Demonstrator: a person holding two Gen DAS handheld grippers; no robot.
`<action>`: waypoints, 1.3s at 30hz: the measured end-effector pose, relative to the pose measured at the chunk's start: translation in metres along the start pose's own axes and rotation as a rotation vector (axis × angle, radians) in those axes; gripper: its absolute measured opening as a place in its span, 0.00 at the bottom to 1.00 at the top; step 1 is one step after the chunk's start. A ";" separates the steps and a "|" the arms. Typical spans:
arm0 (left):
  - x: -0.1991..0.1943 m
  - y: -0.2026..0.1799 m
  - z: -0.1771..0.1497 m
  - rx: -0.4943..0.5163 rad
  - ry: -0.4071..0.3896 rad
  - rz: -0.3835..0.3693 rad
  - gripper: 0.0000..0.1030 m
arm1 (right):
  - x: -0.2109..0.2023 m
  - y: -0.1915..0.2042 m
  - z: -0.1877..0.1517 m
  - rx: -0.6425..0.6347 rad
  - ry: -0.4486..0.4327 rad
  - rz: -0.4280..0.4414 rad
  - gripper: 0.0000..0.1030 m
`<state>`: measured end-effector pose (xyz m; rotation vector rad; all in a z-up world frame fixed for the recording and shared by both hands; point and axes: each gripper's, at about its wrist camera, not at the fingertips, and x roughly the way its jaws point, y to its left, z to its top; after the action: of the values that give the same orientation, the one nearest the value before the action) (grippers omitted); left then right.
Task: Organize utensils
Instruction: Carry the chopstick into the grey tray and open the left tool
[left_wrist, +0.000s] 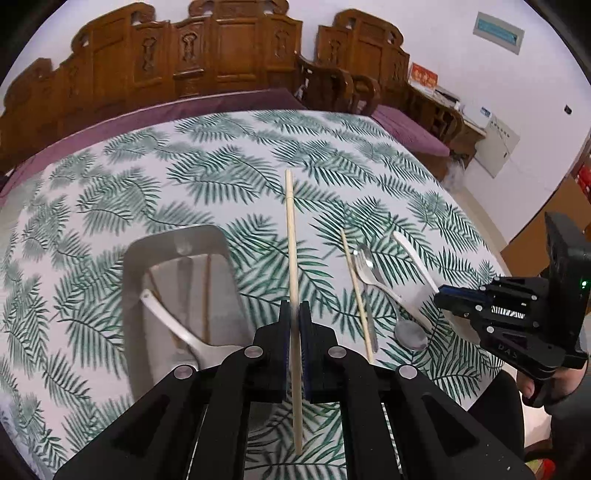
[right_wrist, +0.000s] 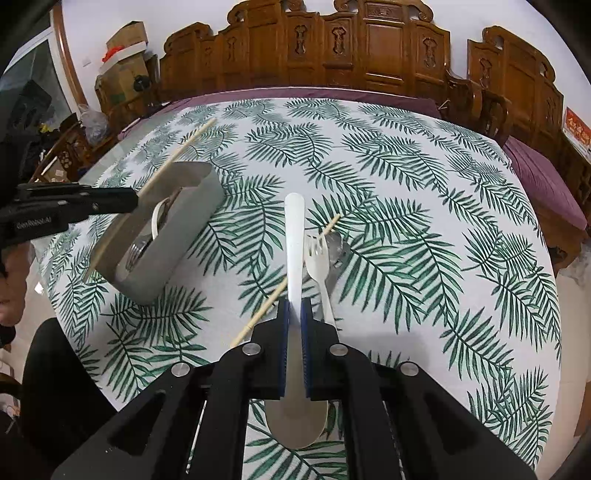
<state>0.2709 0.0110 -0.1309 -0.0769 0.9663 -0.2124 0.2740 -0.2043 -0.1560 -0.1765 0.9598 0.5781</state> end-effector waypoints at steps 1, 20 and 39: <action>-0.002 0.004 0.001 -0.005 -0.005 0.001 0.04 | 0.000 0.002 0.001 -0.001 -0.002 0.001 0.08; 0.023 0.065 -0.010 -0.056 0.053 0.081 0.04 | 0.000 0.028 0.014 -0.022 -0.020 0.033 0.08; 0.056 0.086 -0.027 -0.093 0.129 0.094 0.05 | 0.006 0.042 0.022 -0.024 -0.006 0.034 0.08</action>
<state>0.2914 0.0842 -0.2050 -0.1037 1.1054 -0.0860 0.2696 -0.1585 -0.1435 -0.1800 0.9524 0.6217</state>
